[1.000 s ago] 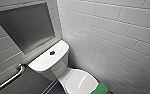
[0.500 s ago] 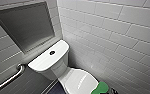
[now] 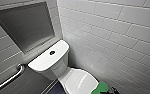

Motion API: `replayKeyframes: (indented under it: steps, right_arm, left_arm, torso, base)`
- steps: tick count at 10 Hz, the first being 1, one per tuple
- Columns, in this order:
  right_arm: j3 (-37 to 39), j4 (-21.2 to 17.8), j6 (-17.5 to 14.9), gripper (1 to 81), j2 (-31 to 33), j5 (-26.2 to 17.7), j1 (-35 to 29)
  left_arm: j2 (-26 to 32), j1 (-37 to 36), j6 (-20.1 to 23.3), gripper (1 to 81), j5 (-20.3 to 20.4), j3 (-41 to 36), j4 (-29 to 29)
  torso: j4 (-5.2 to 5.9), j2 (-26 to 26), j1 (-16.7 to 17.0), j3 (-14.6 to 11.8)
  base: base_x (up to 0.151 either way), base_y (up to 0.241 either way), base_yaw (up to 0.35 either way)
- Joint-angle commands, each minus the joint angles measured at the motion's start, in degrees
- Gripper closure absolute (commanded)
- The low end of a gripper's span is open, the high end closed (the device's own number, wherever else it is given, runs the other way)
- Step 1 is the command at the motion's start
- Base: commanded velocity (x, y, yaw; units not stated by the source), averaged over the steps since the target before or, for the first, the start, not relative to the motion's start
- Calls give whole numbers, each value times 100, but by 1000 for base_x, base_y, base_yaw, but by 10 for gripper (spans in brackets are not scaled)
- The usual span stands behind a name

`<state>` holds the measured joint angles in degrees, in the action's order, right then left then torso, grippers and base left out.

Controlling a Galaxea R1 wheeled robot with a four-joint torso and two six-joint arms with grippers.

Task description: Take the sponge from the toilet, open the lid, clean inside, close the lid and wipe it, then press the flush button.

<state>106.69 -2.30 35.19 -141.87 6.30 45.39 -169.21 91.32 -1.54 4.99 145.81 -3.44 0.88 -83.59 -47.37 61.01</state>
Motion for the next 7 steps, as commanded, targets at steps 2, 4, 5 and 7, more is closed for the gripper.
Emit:
replayKeyframes:
  steps: [2, 4, 5, 7]
  right_arm:
    - [245, -7, 58, 10, 16, -164, -692]
    - [255, -16, 58, 10, 25, -164, -842]
    - [246, -16, 58, 10, 16, -164, -895]
    - [324, -24, 58, 10, -63, -164, -895]
  left_arm:
    - [35, 180, 21, 10, -472, -26, -34]
    - [36, 180, 13, 10, -463, -26, -34]
    - [36, 180, 13, 10, -463, -26, -34]
    - [44, 180, 13, 10, -464, -26, -17]
  torso:
    - [0, 0, 0, 0]
    - [0, 0, 0, 0]
    - [0, 0, 0, 0]
    - [0, 0, 0, 0]
  base:
    - [0, 0, 0]
    - [0, 0, 0]
    - [0, 0, 0]
    - [0, 0, 0]
